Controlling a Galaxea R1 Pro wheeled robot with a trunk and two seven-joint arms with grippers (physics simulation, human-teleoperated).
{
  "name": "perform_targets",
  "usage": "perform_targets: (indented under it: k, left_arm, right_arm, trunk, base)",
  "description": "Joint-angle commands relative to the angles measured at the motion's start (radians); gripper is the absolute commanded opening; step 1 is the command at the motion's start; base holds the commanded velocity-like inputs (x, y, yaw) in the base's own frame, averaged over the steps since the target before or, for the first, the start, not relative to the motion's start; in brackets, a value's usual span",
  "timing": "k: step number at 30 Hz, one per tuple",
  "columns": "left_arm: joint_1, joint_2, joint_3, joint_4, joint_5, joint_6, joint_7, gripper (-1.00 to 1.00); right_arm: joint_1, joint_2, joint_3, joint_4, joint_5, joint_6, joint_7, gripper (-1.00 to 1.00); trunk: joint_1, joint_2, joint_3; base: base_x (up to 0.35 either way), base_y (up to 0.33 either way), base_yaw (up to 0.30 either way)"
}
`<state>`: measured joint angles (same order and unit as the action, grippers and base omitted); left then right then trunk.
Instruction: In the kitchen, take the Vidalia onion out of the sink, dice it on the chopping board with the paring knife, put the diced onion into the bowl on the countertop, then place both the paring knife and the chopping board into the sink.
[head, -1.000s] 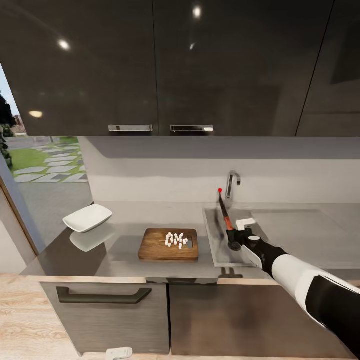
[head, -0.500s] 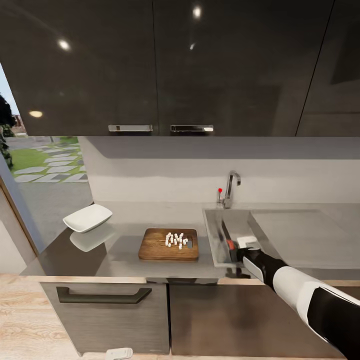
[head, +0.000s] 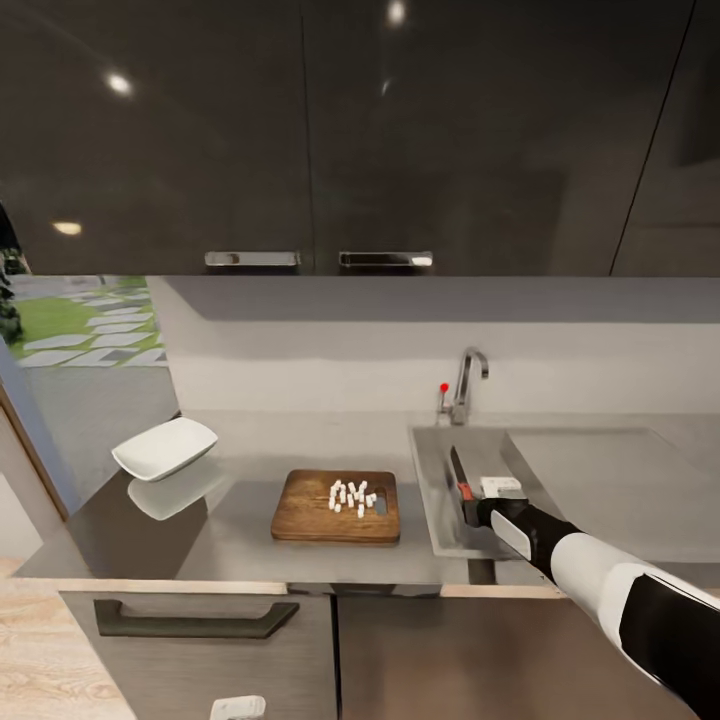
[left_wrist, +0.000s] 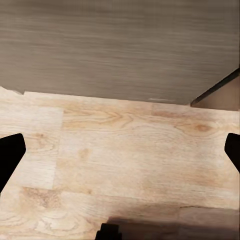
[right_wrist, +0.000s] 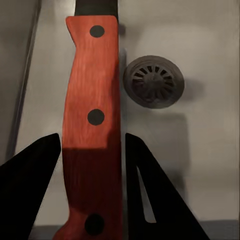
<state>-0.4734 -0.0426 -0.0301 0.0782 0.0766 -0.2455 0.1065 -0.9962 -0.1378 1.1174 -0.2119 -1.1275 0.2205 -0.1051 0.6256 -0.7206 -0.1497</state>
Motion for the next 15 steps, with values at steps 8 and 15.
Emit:
perform_targets:
  k: [8,15]
  left_arm:
    - [0.024,-0.002,-0.004,0.008,0.009,0.071,-0.001,1.0]
    - [0.197,0.002,-0.004,0.008,0.009,0.183,-0.007,1.0]
  right_arm:
    - [-0.001,0.003,0.007,0.061,-0.032,0.002,-0.003,-1.0]
    - [-0.001,0.002,0.007,0.078,-0.086,0.002,-0.002,-1.0]
  trunk:
    - [0.001,-0.001,-0.002]
    - [0.001,-0.001,-0.002]
  base:
    - [0.038,0.0,0.0]
    - [0.0,0.0,0.0]
